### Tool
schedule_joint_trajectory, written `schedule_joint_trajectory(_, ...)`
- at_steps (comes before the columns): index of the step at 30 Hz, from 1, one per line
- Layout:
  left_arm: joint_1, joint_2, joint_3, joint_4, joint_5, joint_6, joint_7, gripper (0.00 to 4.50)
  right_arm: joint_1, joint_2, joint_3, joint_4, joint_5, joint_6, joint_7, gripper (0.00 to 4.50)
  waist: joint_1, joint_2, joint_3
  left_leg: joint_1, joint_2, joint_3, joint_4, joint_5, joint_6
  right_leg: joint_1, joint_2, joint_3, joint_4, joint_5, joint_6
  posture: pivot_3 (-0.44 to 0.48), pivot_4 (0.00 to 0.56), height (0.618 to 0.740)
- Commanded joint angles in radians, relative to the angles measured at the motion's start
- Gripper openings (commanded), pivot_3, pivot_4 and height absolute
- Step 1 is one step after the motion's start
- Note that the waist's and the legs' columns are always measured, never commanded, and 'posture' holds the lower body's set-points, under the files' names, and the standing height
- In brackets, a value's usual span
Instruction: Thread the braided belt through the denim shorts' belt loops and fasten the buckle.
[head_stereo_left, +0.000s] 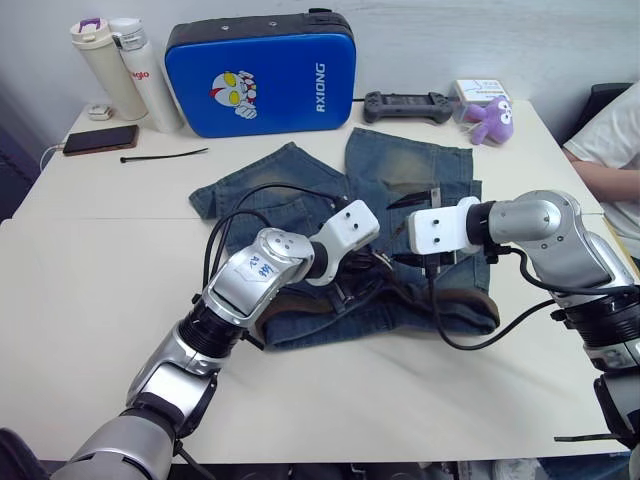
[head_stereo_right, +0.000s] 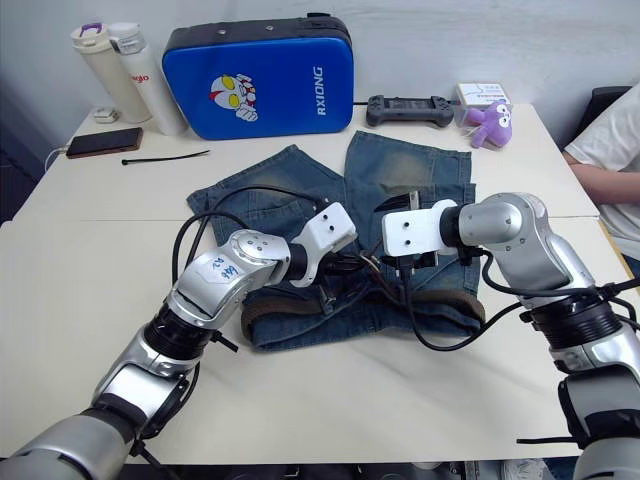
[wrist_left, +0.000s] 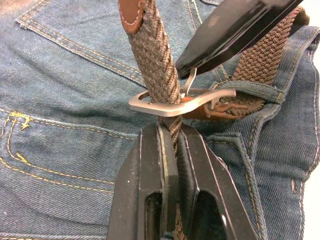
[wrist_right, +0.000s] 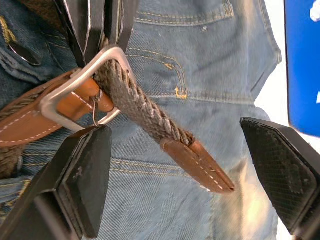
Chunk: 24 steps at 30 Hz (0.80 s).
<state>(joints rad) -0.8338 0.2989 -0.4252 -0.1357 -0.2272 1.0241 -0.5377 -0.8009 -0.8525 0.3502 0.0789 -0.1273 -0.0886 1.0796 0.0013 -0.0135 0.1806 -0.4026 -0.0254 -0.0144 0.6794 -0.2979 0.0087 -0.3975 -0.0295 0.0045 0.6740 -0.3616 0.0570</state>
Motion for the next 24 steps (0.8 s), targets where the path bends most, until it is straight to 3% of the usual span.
schedule_joint_trajectory(1, -0.022, -0.001, 0.017, -0.026, 0.013, -0.022, -0.006, 0.00, -0.006, -0.005, -0.027, -0.011, 0.005, -0.031, 0.034, 2.92, 0.000, 0.000, 0.000, 0.000, 0.000, 0.000, 0.000, 0.000, 0.000, 0.000, 0.000, 0.000, 0.000, 0.000, 0.000, 0.000, 0.150, 0.740)
schedule_joint_trajectory(7, -0.018, 0.000, 0.039, -0.027, 0.013, -0.007, 0.000, 0.00, 0.027, -0.012, -0.056, -0.026, 0.009, -0.023, 0.048, 0.11, 0.000, 0.000, 0.000, 0.000, 0.000, 0.000, 0.000, 0.000, 0.000, 0.000, 0.000, 0.000, 0.000, 0.000, 0.000, 0.000, 0.150, 0.740)
schedule_joint_trajectory(9, -0.015, -0.005, 0.067, -0.030, -0.001, 0.010, 0.000, 0.00, 0.036, -0.017, -0.065, -0.030, 0.010, -0.021, 0.050, 0.04, -0.001, 0.000, 0.000, 0.000, 0.000, 0.000, 0.000, 0.000, 0.000, 0.000, 0.000, 0.000, 0.001, 0.000, 0.000, 0.000, 0.150, 0.740)
schedule_joint_trajectory(11, -0.007, -0.010, 0.140, -0.046, -0.048, 0.057, -0.007, 0.84, 0.042, -0.025, -0.076, -0.032, 0.009, -0.024, 0.051, 0.00, -0.002, 0.000, 0.000, 0.000, 0.000, 0.000, 0.000, 0.000, 0.000, 0.000, 0.000, 0.000, 0.001, 0.000, 0.000, 0.000, 0.150, 0.740)
schedule_joint_trajectory(12, -0.005, -0.007, 0.162, -0.053, -0.062, 0.073, -0.012, 0.96, 0.043, -0.027, -0.080, -0.032, 0.008, -0.024, 0.052, 0.00, -0.002, 0.000, 0.000, 0.000, 0.000, 0.000, 0.000, 0.000, 0.000, 0.000, 0.000, 0.000, 0.001, 0.000, 0.000, 0.000, 0.150, 0.740)
schedule_joint_trajectory(20, 0.032, 0.181, 0.282, -0.092, -0.160, 0.154, -0.122, 4.37, 0.055, -0.060, -0.112, -0.046, 0.008, -0.046, 0.054, 0.00, -0.003, 0.000, 0.000, 0.000, 0.001, 0.000, 0.000, 0.000, 0.000, 0.000, 0.000, 0.000, 0.001, 0.000, 0.000, 0.000, 0.150, 0.740)
schedule_joint_trajectory(24, 0.039, 0.201, 0.288, -0.087, -0.176, 0.155, -0.127, 4.45, 0.054, -0.085, -0.136, -0.033, -0.001, -0.076, 0.046, 0.00, 0.003, 0.000, 0.000, 0.000, 0.000, -0.001, 0.000, 0.000, 0.000, 0.000, 0.000, 0.000, 0.000, 0.000, 0.000, 0.000, 0.150, 0.740)
